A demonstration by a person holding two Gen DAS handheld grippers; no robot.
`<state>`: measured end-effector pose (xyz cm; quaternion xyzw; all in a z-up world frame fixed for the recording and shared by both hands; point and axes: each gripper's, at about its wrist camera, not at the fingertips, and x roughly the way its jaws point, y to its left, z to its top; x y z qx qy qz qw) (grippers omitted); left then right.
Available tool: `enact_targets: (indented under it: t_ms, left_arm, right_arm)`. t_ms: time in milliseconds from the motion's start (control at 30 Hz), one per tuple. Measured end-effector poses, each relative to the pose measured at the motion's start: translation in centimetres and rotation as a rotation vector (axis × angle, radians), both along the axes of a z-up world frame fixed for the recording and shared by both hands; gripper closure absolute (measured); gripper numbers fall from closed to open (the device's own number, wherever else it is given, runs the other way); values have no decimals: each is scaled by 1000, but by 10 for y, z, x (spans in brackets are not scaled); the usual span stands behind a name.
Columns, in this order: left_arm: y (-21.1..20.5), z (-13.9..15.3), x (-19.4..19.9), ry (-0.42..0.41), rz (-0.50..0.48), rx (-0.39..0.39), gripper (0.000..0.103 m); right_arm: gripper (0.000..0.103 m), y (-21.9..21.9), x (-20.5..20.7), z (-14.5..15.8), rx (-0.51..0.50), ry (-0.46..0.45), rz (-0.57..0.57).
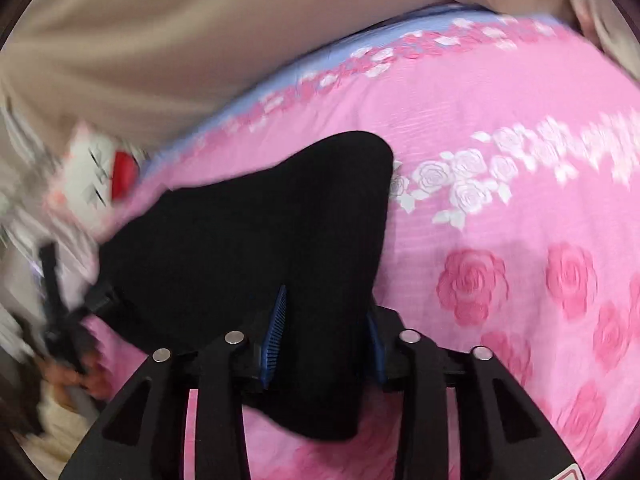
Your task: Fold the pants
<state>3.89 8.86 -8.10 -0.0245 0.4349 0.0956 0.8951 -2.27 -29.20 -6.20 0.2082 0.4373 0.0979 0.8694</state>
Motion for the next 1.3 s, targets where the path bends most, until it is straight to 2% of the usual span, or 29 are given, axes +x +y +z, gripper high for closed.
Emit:
enact_targets:
  t_ms: [100, 200, 267, 333, 400, 500, 533, 567, 600, 633, 667, 700, 733, 800, 867, 900, 933, 967, 1033, 1067, 1100, 1133, 1167, 1200, 1233, 1300]
  left_arm:
    - [31, 15, -14, -66, 73, -20, 5]
    - [78, 26, -22, -106, 174, -63, 5]
    - [115, 26, -26, -90, 278, -106, 5]
    - [155, 17, -29, -72, 364, -187, 5]
    - [194, 6, -30, -71, 425, -299, 5]
    - [231, -8, -17, -67, 430, -388, 5]
    - [234, -7, -15, -81, 418, -387, 9]
    - [239, -5, -9, -88, 400, -376, 17]
    - [244, -2, -3, -102, 389, -364, 36]
    - [248, 1, 0, -122, 381, -354, 60]
    - [255, 8, 4, -162, 361, -346, 67]
    - [261, 12, 9, -184, 340, -348, 68]
    - [264, 13, 12, -192, 317, -358, 64]
    - [269, 4, 16, -123, 324, -377, 60]
    - [265, 0, 6, -108, 330, -395, 47]
    - [261, 1, 1, -123, 326, -396, 30]
    - [257, 1, -4, -127, 325, -395, 8]
    - [251, -2, -7, -122, 342, -392, 5]
    - [242, -9, -8, -127, 377, -363, 6]
    - [239, -9, -5, -132, 379, -317, 11]
    - [235, -9, -1, -129, 376, -283, 36]
    - [234, -8, 4, -120, 381, -261, 56]
    - [235, -6, 8, -122, 377, -284, 63]
    - [236, -3, 10, -127, 372, -313, 76]
    - [235, 5, 12, -137, 365, -336, 79]
    - [222, 29, 10, -175, 330, -328, 82]
  right_arm:
    - [66, 3, -13, 25, -85, -74, -69]
    - [65, 38, -9, 58, -161, -150, 27]
    - [46, 68, -2, 64, -172, -174, 122]
    - [46, 102, 9, 59, -188, -183, 217]
    - [46, 140, 19, 48, -214, -172, 302]
    - [46, 177, 24, 33, -181, -136, 385]
    - [46, 184, 24, 28, -174, -124, 400]
    - [46, 192, 25, 23, -173, -109, 415]
    - [46, 200, 28, 18, -176, -99, 419]
    - [46, 205, 26, 15, -176, -91, 420]
    - [46, 207, 27, 11, -171, -78, 420]
    - [46, 203, 26, 9, -169, -74, 415]
    - [46, 203, 26, 8, -162, -71, 406]
    - [46, 199, 23, 6, -151, -67, 397]
    - [46, 194, 23, 7, -147, -71, 381]
    - [46, 191, 23, 8, -146, -72, 371]
    - [46, 190, 24, 9, -143, -72, 367]
    - [46, 187, 24, 9, -134, -69, 358]
    - [46, 184, 26, 7, -121, -60, 352]
    - [46, 182, 27, 6, -109, -55, 352]
    - [46, 180, 27, 6, -100, -55, 349]
    - [46, 180, 28, 7, -94, -54, 349]
    - [46, 178, 27, 8, -95, -56, 344]
    - [46, 175, 26, 9, -98, -62, 336]
    - [46, 171, 25, 10, -101, -67, 327]
    - [46, 159, 24, 12, -98, -71, 296]
